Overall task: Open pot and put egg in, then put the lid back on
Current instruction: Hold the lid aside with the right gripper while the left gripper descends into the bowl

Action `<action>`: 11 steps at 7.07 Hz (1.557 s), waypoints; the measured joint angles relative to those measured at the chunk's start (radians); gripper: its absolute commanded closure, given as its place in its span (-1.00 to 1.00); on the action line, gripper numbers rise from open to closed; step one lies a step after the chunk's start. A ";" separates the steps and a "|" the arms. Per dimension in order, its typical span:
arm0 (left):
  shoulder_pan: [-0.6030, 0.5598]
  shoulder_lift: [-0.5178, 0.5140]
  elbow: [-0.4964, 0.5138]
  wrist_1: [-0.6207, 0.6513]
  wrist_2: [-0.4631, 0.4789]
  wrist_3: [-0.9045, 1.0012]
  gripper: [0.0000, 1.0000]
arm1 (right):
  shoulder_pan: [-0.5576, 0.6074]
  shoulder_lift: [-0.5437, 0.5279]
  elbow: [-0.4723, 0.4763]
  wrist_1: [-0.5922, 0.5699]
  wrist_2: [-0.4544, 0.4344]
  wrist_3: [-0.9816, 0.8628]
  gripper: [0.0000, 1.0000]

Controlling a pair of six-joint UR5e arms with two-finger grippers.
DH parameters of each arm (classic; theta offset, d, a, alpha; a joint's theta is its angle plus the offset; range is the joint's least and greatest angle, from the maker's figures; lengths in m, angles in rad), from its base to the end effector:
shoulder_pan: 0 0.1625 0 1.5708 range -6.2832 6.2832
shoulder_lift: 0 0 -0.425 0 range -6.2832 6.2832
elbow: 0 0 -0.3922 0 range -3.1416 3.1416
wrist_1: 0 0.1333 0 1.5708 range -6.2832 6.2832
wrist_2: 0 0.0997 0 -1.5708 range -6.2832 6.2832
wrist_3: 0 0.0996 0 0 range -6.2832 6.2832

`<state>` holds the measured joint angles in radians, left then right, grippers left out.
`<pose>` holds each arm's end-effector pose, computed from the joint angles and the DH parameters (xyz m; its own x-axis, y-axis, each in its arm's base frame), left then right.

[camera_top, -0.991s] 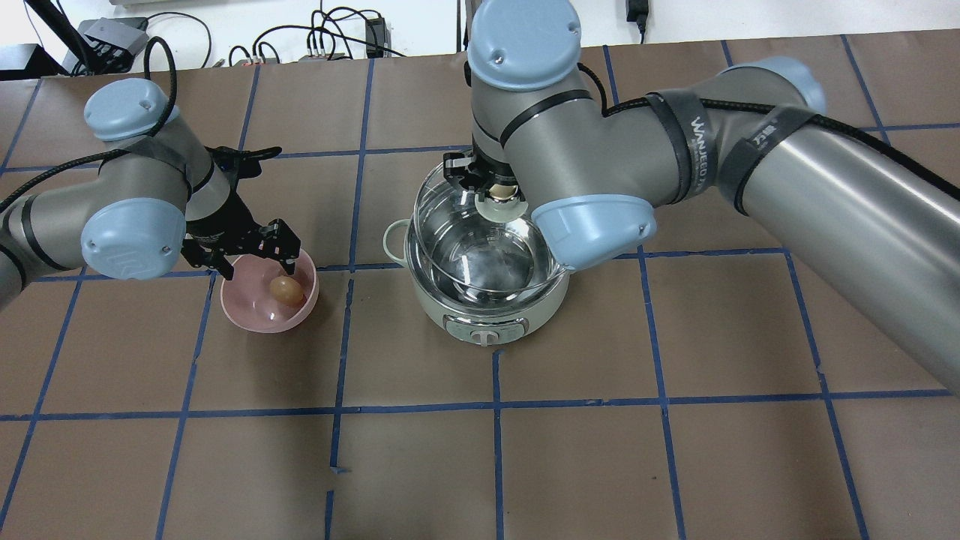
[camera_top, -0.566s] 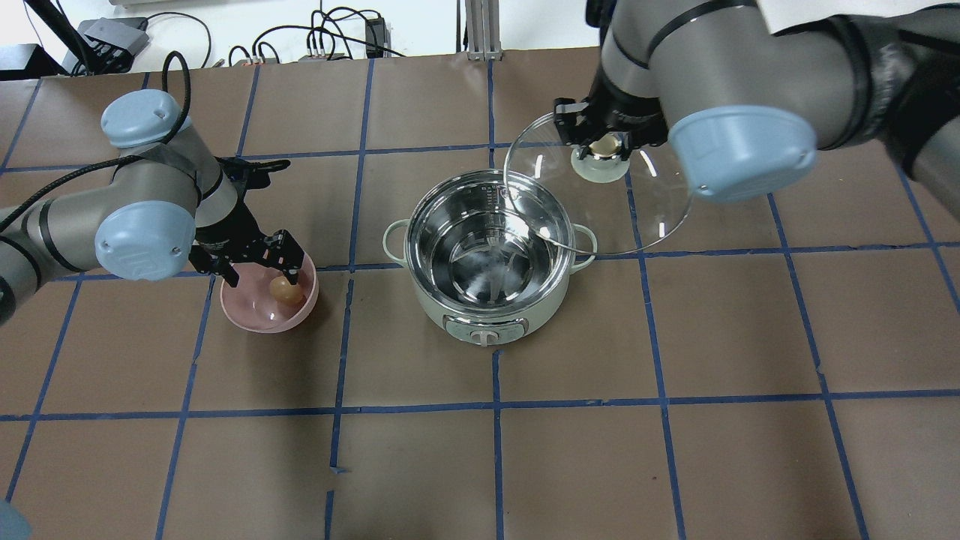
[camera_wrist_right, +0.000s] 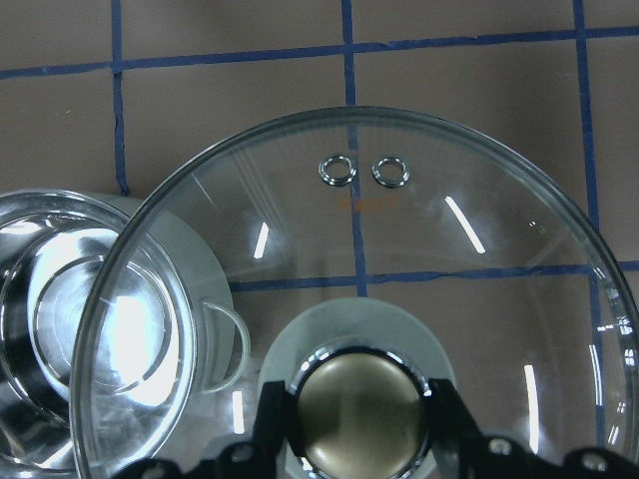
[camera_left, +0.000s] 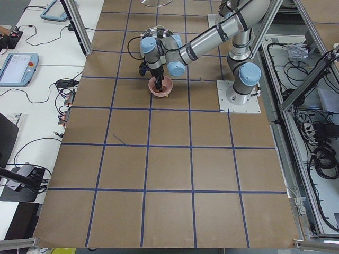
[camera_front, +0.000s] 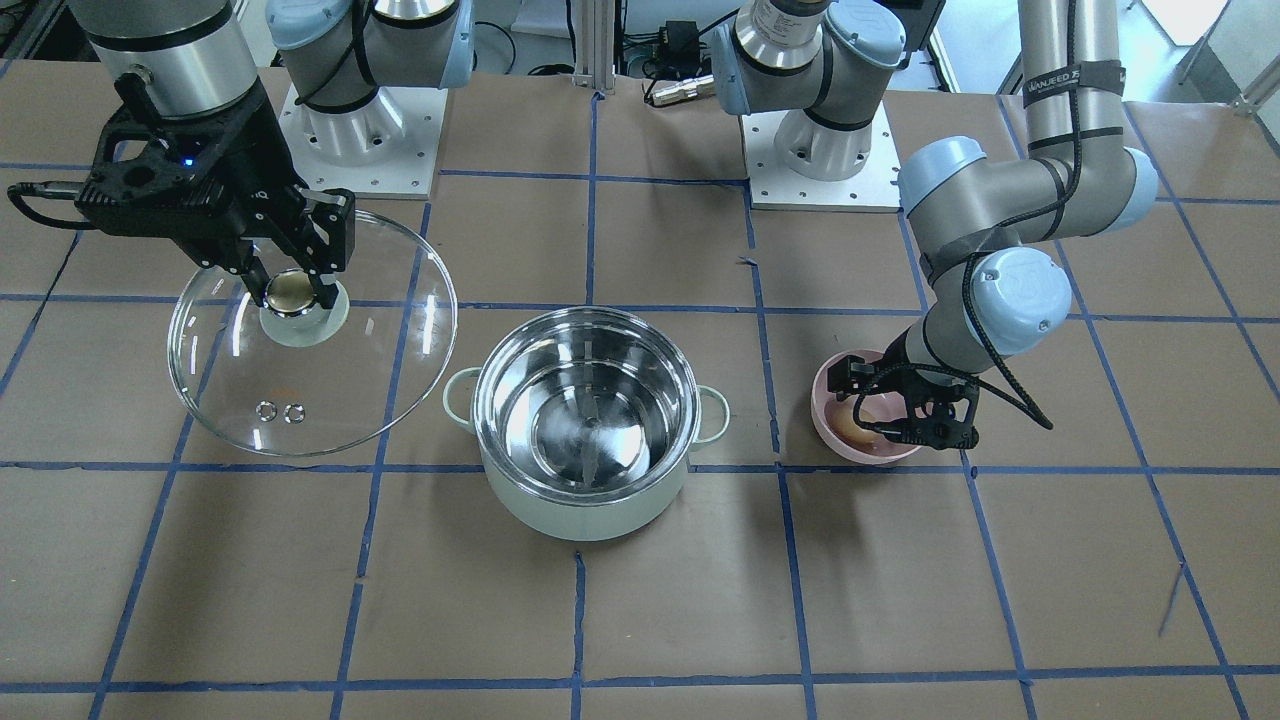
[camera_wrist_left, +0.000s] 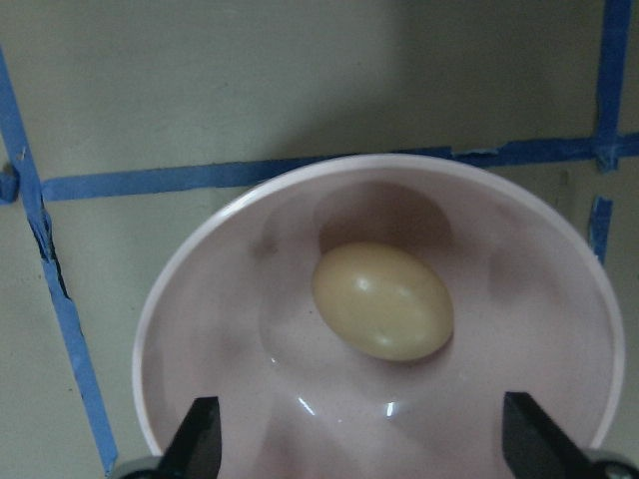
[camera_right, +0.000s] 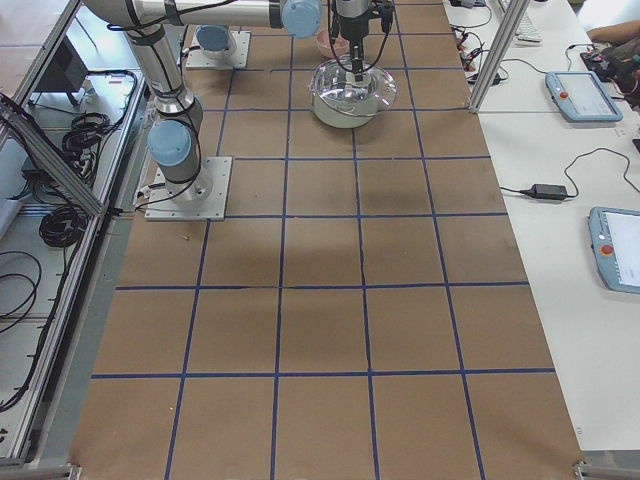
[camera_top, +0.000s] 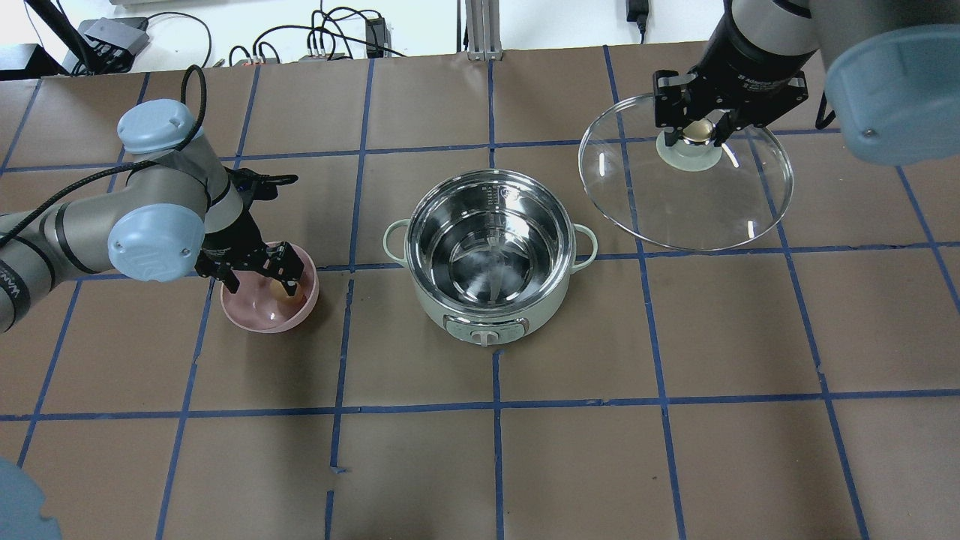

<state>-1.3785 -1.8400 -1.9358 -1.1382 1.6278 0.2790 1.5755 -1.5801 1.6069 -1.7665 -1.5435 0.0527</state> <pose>-0.0284 -0.5218 0.2224 -0.9957 0.0922 0.0015 0.0905 0.9740 0.2079 0.1384 -0.5025 0.4956 -0.9985 0.0427 -0.0357 0.0480 0.9849 -0.1664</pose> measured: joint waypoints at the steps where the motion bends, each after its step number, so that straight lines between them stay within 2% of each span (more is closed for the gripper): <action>1: 0.000 -0.004 0.001 0.000 0.000 0.004 -0.99 | -0.004 -0.003 0.002 0.012 -0.002 -0.002 0.34; 11: -0.001 -0.045 0.026 -0.075 0.016 -0.043 -0.99 | -0.006 -0.006 0.044 0.009 0.041 -0.002 0.33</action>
<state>-1.3790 -1.8848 -1.9097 -1.2129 1.6435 0.2360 1.5693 -1.5861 1.6506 -1.7576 -1.5023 0.0511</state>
